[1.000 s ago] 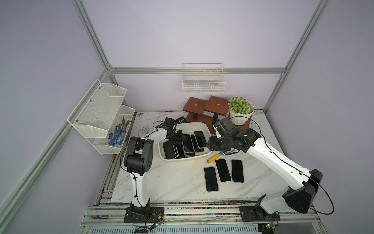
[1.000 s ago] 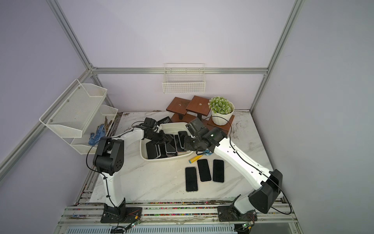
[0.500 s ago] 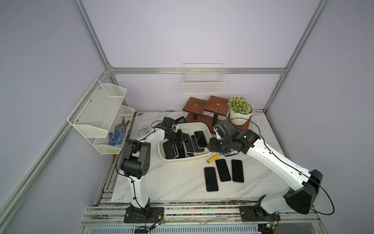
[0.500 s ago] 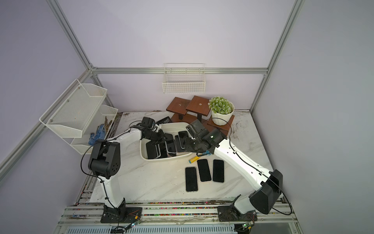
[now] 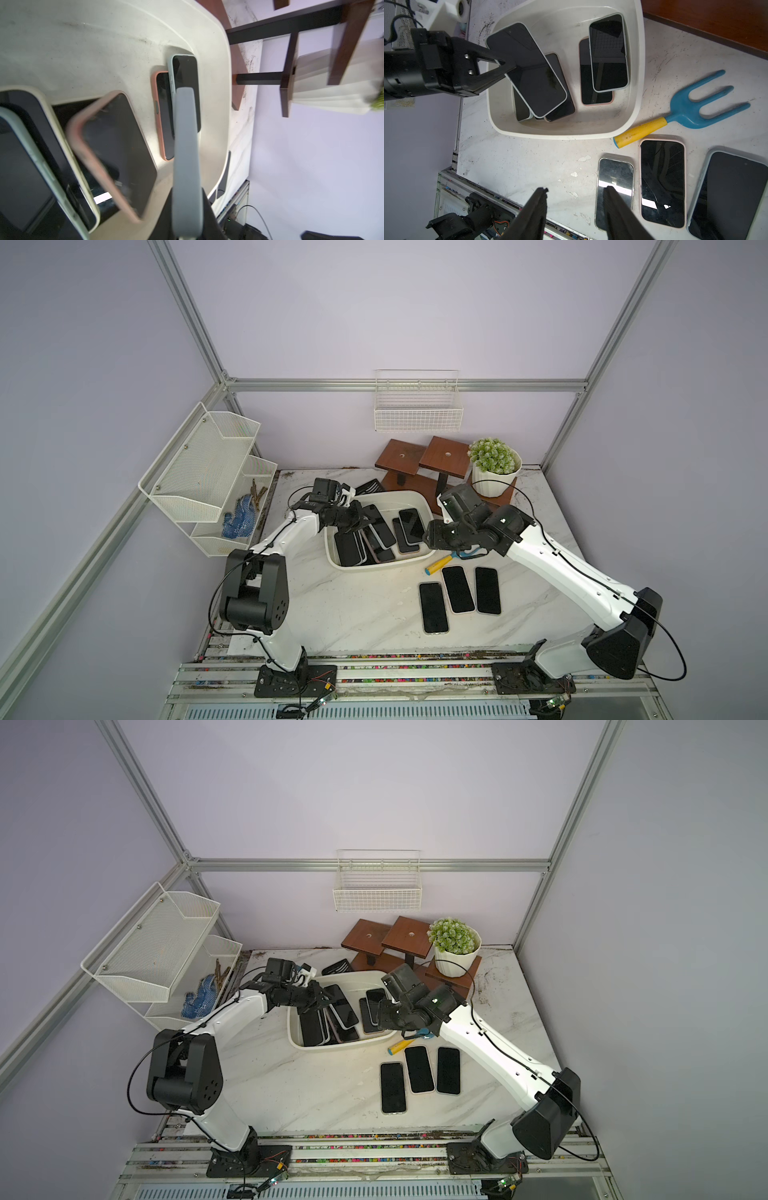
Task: Take the phone out of the storage box
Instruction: Pick up the phone from the storage box, then place the phone at the center of the board.
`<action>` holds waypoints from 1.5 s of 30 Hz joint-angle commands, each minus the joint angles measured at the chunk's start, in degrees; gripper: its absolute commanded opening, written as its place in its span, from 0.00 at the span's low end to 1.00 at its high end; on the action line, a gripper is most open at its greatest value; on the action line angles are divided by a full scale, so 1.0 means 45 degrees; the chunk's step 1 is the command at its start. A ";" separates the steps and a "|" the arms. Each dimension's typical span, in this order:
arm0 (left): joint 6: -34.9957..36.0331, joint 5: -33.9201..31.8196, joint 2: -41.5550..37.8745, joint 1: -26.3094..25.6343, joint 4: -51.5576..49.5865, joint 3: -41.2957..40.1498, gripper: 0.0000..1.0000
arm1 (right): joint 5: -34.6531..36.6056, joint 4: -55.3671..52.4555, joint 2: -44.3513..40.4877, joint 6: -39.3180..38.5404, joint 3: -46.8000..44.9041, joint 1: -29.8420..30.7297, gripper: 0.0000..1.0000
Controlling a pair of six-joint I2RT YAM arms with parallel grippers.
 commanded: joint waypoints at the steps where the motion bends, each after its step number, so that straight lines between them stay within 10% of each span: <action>1: -0.0589 0.1243 -0.1084 0.0310 0.1324 -0.0289 0.00 | -0.0154 0.0523 0.0106 -0.0252 -0.0087 -0.0080 0.49; 18: -0.0758 0.4293 -0.4993 0.0472 0.1660 -0.3807 0.00 | -0.0194 0.0752 0.0289 -0.0625 0.0153 -0.0457 0.48; 32: -0.0349 0.4167 -0.7853 -0.1121 0.1099 -0.7240 0.00 | -0.0605 0.0755 -0.0285 -0.0873 -0.0661 -0.0668 0.46; 45: 0.0397 0.2089 -0.6779 -0.3310 0.0949 -0.8042 0.00 | -0.0529 0.0950 -0.1221 -0.0729 -0.1694 -0.0677 0.45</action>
